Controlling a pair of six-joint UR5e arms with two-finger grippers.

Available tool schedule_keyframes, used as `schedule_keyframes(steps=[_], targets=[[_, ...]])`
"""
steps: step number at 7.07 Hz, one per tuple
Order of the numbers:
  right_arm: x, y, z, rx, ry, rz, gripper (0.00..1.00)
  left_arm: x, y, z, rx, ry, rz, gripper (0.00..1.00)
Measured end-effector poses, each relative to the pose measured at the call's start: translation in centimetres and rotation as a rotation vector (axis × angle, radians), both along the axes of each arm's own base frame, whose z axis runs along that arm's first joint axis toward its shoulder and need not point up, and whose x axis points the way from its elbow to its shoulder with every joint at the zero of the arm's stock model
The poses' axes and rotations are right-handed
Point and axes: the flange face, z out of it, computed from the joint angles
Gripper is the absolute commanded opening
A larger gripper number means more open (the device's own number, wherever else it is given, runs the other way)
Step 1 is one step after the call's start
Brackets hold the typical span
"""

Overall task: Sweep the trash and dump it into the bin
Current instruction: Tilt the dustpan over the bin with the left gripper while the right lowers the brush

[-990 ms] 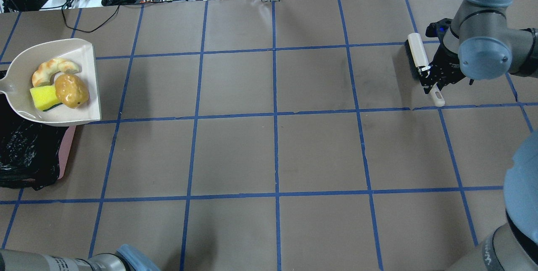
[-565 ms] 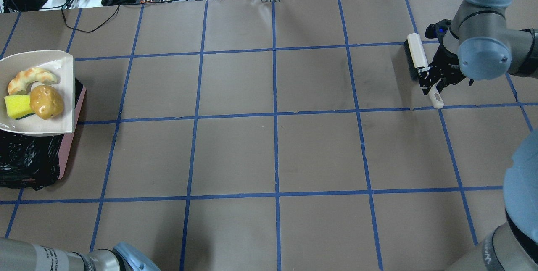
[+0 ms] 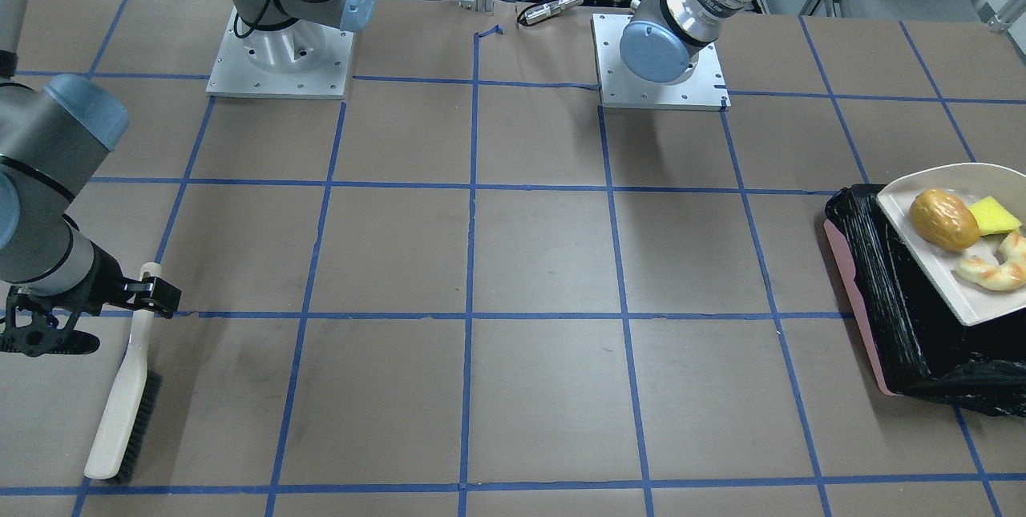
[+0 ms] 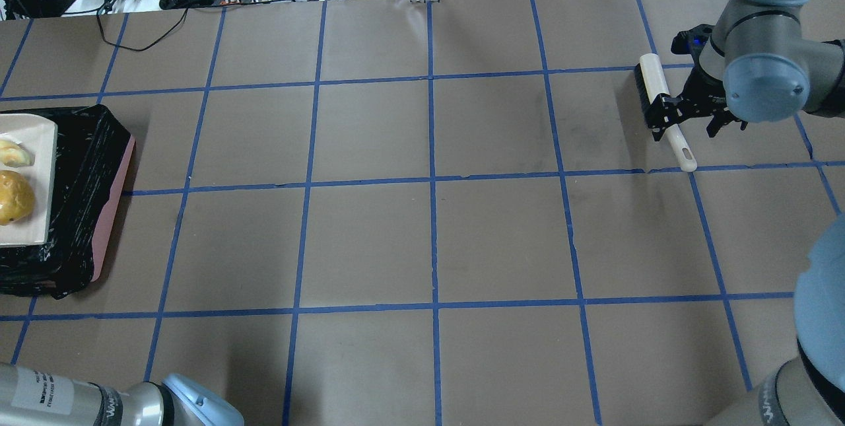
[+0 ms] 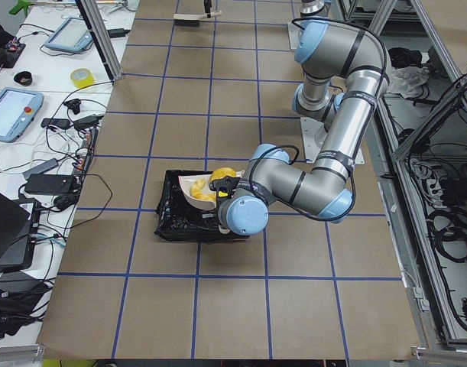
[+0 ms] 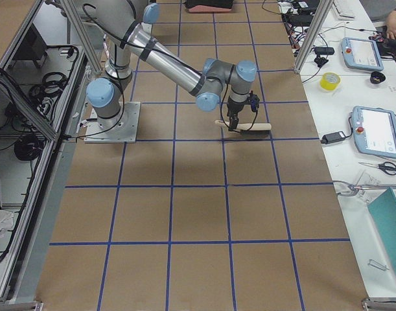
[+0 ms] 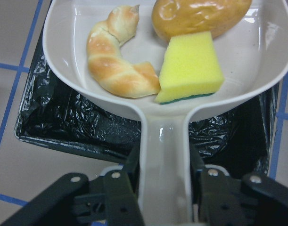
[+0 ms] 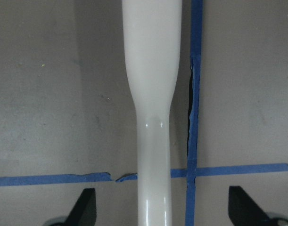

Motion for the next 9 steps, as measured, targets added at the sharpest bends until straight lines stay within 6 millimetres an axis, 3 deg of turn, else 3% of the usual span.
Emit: schedule_keyframes(steps=[3, 5, 9], targets=[[0.6, 0.6, 5.1, -0.071, 0.005, 0.004, 1.0, 2.3, 1.0, 1.9, 0.096, -0.174, -0.009, 0.0], [1.6, 0.3, 8.0, -0.137, -0.031, 0.011, 1.0, 1.1, -0.2, 2.6, 0.165, -0.233, 0.0, 0.0], [1.9, -0.2, 9.5, -0.185, -0.058, -0.007, 1.0, -1.2, -2.2, 4.5, 0.263, -0.365, -0.044, 0.0]])
